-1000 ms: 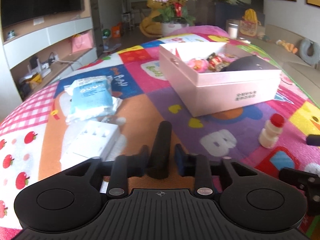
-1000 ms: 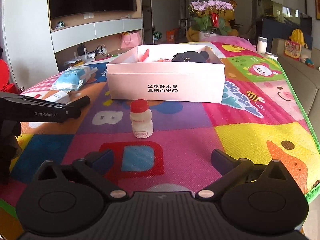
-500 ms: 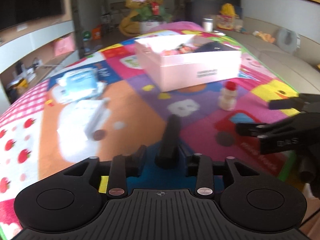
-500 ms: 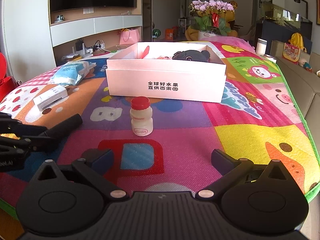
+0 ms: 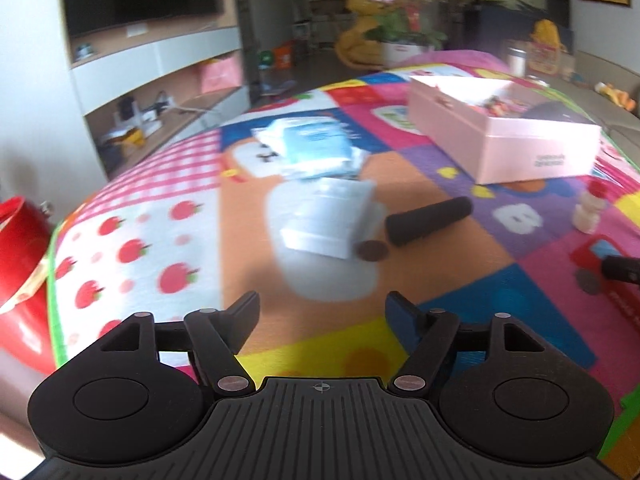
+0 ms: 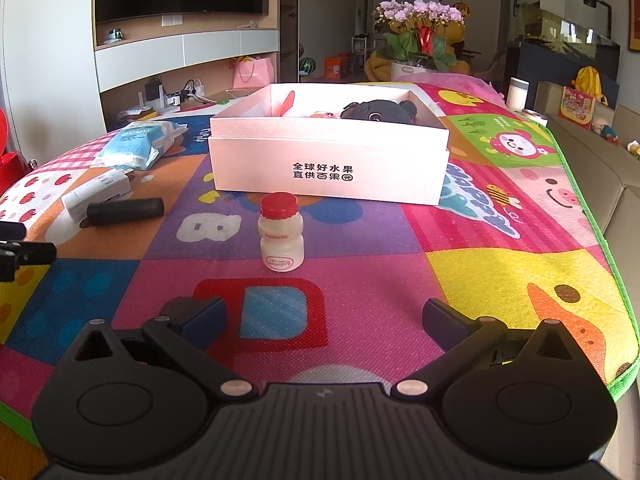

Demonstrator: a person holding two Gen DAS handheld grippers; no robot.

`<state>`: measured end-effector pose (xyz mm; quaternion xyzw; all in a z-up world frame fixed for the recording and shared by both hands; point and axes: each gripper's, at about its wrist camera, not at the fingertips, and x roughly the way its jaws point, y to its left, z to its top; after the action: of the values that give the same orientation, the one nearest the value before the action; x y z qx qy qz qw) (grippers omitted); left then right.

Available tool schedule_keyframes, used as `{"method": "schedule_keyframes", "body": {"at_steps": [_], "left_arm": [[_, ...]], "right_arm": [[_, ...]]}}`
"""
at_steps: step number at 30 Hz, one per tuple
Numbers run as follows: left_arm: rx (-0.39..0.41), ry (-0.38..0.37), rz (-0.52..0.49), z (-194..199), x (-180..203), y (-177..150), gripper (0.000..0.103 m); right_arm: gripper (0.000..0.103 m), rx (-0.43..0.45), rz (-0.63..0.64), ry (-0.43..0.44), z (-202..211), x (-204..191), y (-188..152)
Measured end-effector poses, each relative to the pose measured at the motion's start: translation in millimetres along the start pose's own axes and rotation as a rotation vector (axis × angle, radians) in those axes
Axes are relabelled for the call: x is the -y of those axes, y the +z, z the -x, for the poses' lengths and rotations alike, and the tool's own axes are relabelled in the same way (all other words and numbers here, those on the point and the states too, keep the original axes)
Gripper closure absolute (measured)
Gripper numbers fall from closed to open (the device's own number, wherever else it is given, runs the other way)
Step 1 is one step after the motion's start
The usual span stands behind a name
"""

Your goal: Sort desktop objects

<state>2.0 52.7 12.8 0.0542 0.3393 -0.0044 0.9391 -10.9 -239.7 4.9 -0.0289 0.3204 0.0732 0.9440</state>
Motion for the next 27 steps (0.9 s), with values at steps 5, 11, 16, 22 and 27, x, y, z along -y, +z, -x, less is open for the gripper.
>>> {"method": "schedule_keyframes", "body": {"at_steps": [5,11,16,22,27], "left_arm": [[-0.004,-0.019,0.041,1,-6,2,0.023],[-0.017,-0.170,0.112,-5,15,13,0.015],[0.004,-0.215,0.061,-21,38,27,0.011],[-0.014,-0.214,0.096,-57,47,46,0.008],[-0.008,-0.185,0.072,-81,59,62,0.007]], "right_arm": [[0.000,0.000,0.000,0.001,0,0,0],[0.000,0.000,0.000,0.001,0,0,0],[0.000,0.001,-0.001,0.003,0,0,0],[0.000,0.003,-0.004,0.005,0,0,0],[0.000,0.006,-0.006,0.010,1,2,-1]]}}
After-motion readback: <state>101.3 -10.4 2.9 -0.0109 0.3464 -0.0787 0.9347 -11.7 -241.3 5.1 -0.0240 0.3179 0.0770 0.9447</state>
